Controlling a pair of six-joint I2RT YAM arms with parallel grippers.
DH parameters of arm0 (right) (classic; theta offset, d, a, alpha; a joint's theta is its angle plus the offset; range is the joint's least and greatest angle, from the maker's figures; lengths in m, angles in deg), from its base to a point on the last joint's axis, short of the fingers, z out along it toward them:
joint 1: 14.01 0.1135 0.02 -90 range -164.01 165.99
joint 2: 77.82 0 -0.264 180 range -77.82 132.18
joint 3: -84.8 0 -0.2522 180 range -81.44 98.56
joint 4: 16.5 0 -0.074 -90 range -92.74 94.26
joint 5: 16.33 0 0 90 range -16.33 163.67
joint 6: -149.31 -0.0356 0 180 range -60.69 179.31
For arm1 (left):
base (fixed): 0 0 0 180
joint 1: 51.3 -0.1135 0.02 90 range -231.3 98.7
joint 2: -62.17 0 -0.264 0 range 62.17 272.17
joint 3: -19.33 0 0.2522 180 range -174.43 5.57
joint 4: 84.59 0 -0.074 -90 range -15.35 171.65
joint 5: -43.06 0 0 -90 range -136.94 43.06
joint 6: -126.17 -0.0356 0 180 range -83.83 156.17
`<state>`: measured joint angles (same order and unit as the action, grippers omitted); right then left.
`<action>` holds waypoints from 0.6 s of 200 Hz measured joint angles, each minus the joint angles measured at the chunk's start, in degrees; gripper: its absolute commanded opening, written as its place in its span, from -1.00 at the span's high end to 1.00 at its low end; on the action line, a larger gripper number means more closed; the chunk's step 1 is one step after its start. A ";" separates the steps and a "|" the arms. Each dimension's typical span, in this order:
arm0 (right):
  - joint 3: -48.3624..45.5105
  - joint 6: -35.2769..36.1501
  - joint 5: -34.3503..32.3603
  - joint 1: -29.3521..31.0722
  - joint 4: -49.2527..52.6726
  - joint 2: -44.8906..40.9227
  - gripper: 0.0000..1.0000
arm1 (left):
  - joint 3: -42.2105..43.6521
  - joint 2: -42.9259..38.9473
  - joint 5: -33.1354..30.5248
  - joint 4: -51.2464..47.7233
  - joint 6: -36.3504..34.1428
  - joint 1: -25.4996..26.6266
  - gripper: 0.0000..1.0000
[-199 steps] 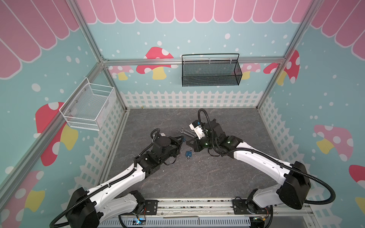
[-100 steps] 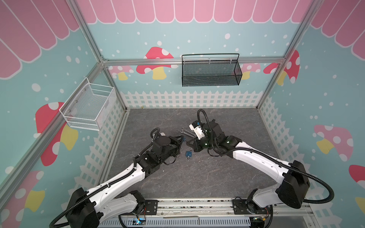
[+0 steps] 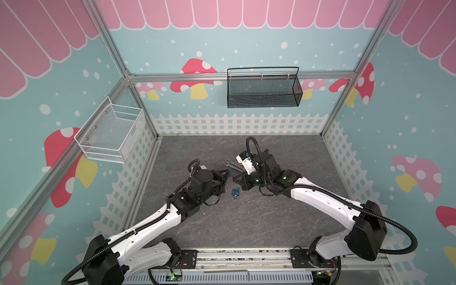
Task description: Unlock with the key
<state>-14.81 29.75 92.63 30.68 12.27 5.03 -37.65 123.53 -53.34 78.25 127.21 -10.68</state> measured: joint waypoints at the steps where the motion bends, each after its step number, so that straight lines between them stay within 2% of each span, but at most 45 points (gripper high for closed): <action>1: 0.00 0.00 0.00 0.00 0.00 0.00 1.00 | -0.04 0.00 -0.02 -0.04 -0.02 0.00 1.00; 120: 0.55 0.42 0.50 0.07 -0.48 0.00 1.00 | -1.09 0.35 0.22 -1.14 -1.16 -0.11 1.00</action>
<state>-14.26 30.17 93.13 30.74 11.79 5.03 -38.75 123.88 -53.12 77.12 126.05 -10.79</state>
